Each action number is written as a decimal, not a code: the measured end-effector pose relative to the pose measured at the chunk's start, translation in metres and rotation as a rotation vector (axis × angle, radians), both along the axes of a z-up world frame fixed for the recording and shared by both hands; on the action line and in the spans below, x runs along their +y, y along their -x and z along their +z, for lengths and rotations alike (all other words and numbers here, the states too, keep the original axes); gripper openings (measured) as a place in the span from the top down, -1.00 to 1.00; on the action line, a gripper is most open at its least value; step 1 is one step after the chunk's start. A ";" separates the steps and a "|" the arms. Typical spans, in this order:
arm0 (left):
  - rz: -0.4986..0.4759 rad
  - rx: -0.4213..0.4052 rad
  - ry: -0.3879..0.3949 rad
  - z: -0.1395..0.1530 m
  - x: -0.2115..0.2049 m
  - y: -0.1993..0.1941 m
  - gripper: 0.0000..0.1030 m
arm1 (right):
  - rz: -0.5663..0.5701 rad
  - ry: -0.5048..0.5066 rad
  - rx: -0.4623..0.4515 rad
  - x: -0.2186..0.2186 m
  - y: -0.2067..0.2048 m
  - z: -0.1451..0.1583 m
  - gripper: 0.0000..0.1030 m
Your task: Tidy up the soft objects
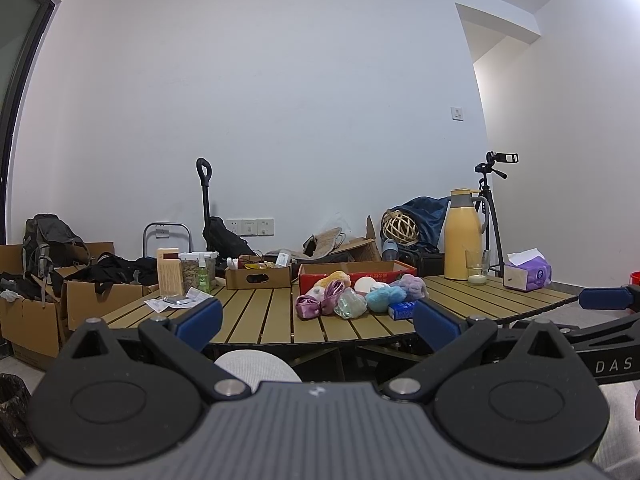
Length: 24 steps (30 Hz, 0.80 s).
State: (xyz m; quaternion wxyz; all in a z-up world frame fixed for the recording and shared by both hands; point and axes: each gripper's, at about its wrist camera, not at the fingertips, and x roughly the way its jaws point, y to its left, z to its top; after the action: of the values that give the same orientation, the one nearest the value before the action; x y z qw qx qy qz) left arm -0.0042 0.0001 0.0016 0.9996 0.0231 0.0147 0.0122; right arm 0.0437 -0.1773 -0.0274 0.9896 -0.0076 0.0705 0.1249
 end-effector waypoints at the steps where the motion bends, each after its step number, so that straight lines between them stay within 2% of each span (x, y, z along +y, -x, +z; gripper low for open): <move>1: 0.000 0.001 0.000 0.000 0.000 0.000 -1.00 | 0.000 0.000 0.000 0.000 0.000 0.000 -1.00; 24: 0.000 0.002 0.002 -0.001 0.000 0.000 -1.00 | 0.004 -0.010 0.017 -0.002 -0.005 0.000 -1.00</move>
State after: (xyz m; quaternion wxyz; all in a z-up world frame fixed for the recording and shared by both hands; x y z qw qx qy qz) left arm -0.0043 0.0004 0.0008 0.9996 0.0222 0.0158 0.0120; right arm 0.0486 -0.1794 -0.0272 0.9888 -0.0018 0.0783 0.1271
